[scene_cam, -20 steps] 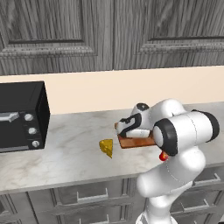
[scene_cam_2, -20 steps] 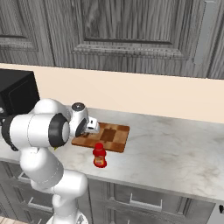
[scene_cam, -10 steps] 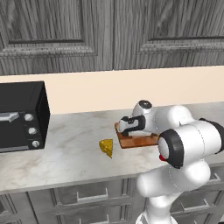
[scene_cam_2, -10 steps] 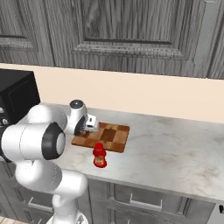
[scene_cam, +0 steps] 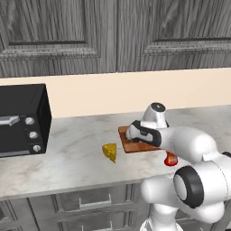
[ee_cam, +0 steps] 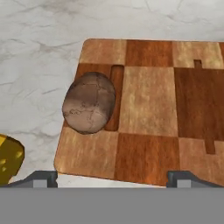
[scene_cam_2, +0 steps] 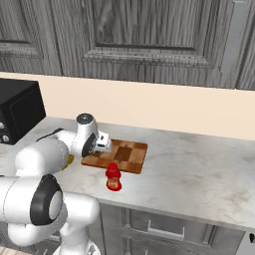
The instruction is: Retrieve the reheated potato from the microwave, then place the potato, cheese, and condiment on the cutting board.
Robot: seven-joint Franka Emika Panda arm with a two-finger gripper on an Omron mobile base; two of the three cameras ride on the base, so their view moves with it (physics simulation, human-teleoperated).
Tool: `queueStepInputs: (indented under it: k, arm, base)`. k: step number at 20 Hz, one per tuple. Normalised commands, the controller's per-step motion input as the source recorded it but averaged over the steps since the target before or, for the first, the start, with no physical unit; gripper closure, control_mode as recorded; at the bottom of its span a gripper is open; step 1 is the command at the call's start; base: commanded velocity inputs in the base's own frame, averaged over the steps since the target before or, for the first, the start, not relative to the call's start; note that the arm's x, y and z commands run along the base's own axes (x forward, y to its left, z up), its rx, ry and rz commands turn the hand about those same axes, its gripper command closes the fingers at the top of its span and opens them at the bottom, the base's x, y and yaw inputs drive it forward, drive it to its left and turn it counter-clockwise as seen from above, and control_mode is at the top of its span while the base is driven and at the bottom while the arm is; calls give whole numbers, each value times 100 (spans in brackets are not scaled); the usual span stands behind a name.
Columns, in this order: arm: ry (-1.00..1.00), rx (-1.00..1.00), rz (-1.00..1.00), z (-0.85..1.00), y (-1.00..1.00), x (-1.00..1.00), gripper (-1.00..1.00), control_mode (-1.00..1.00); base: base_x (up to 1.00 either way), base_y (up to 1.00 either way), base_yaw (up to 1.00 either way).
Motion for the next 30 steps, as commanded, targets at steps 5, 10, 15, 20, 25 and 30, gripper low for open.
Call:
queueStepInputs:
  k: [5, 10, 15, 20, 25, 30]
  arm:
    - [0, 0, 0, 36, -17, -55, -100, -100]
    - [0, 0, 1, 40, -28, -47, -100, -100]
    - [0, -3, 9, 43, -35, -44, -100, -100]
    - [0, -6, 10, 42, -34, -38, -100, -100]
    - [3, -9, 1, 34, -40, -31, -100, -100]
    - [11, -6, 0, 15, -36, -20, -100, -100]
  base:
    - [0, 0, 0]
    - [0, 0, 0]
    - [0, 0, 0]
    - [0, 0, 0]
    - [0, 0, 0]
    - [0, 0, 0]
